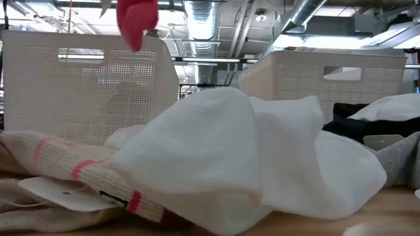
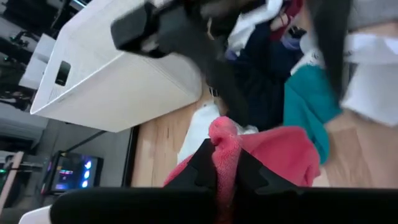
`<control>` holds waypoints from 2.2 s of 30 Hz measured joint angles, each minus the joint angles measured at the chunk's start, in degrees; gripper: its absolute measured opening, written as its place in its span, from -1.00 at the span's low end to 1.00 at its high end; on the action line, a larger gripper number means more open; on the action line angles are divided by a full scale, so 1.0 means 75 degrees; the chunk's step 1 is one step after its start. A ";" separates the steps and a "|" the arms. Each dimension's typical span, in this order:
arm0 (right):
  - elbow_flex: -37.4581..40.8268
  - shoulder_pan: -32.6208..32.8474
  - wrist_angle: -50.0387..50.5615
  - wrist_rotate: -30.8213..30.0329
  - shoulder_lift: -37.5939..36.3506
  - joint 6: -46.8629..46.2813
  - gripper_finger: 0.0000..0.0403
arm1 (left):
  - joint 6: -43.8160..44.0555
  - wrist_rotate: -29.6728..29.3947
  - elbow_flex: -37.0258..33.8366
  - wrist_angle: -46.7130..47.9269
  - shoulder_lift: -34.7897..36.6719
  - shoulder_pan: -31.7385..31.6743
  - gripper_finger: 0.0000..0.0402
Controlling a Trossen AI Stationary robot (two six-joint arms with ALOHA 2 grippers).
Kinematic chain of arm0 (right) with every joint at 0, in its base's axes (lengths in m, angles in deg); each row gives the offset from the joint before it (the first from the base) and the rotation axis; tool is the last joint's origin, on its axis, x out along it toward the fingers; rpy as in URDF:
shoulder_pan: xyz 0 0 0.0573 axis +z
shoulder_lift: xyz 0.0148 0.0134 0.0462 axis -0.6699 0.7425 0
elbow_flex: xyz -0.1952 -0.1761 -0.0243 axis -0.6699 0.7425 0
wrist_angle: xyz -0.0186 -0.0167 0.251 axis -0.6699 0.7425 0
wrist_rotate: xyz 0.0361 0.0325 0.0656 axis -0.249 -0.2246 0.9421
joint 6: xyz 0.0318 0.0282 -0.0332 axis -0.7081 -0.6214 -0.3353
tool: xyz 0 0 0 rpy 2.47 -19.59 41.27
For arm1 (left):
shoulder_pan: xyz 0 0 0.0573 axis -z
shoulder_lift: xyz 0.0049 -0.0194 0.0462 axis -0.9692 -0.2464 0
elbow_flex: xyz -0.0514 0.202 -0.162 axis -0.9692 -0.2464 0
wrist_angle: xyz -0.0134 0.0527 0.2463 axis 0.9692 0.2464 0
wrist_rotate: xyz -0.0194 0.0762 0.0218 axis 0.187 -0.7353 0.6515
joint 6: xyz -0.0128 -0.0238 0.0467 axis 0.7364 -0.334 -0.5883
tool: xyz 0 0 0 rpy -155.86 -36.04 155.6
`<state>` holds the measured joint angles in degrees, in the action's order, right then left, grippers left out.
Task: Sort clothes
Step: Put the pink sock into the left white bin
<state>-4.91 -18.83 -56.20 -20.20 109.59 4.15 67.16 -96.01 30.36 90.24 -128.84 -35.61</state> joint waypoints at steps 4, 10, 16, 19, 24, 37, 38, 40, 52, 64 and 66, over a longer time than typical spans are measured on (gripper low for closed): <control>0.0163 -0.0046 -0.0315 -0.0847 0.0000 -0.0067 0.40 | -0.0009 -0.0005 0.0166 -0.0032 0.0000 -0.0163 -0.97; 0.0501 -0.0136 -0.0877 -0.1505 0.0000 -0.0258 0.40 | -0.0112 -0.0007 0.0224 -0.0158 0.0003 -0.0284 -0.97; 0.0541 -0.0174 -0.0958 -0.1660 0.0000 -0.0244 0.39 | -0.0397 0.0094 0.0224 -0.0546 0.0003 -0.0284 -0.97; 0.0543 -0.0172 -0.1159 -0.1660 0.0000 -0.0125 0.34 | -0.0527 0.0205 0.0224 -0.0760 0.0003 -0.0284 -0.97; 0.0540 -0.0193 -0.1305 -0.1655 0.0000 0.0046 0.10 | -0.0613 0.0235 0.0224 -0.0914 0.0003 -0.0286 -0.97; 0.0540 -0.0216 -0.1275 -0.1578 0.0000 0.0550 -0.95 | -0.0514 0.0553 0.0219 -0.1057 0.0003 -0.0283 -0.85; 0.0540 -0.0216 -0.1258 -0.1578 0.0000 0.0550 -0.95 | -0.0506 0.0549 0.0219 -0.1035 0.0003 -0.0265 -0.79; 0.0540 -0.0216 -0.1191 -0.1578 0.0000 0.0550 -0.96 | -0.0384 0.0550 0.0213 -0.0861 0.0046 -0.0193 -0.67; 0.0522 -0.0265 -0.1089 -0.1587 -0.0034 0.0816 -0.99 | 0.2604 0.0733 0.0210 0.1723 0.0601 0.0601 -0.16; 0.0511 -0.0579 -0.1167 -0.1582 -0.0561 0.1191 -1.00 | 0.5196 0.1296 -0.1051 0.2219 0.0589 0.1528 -0.15; 0.0511 -0.0632 -0.1168 -0.1484 -0.0734 0.1225 -1.00 | 0.5624 0.1293 -0.1386 0.2201 0.0589 0.1624 -0.15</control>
<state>-1.08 -23.57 -64.96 -31.32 104.08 13.34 109.34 -86.31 19.96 106.74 -124.43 -23.43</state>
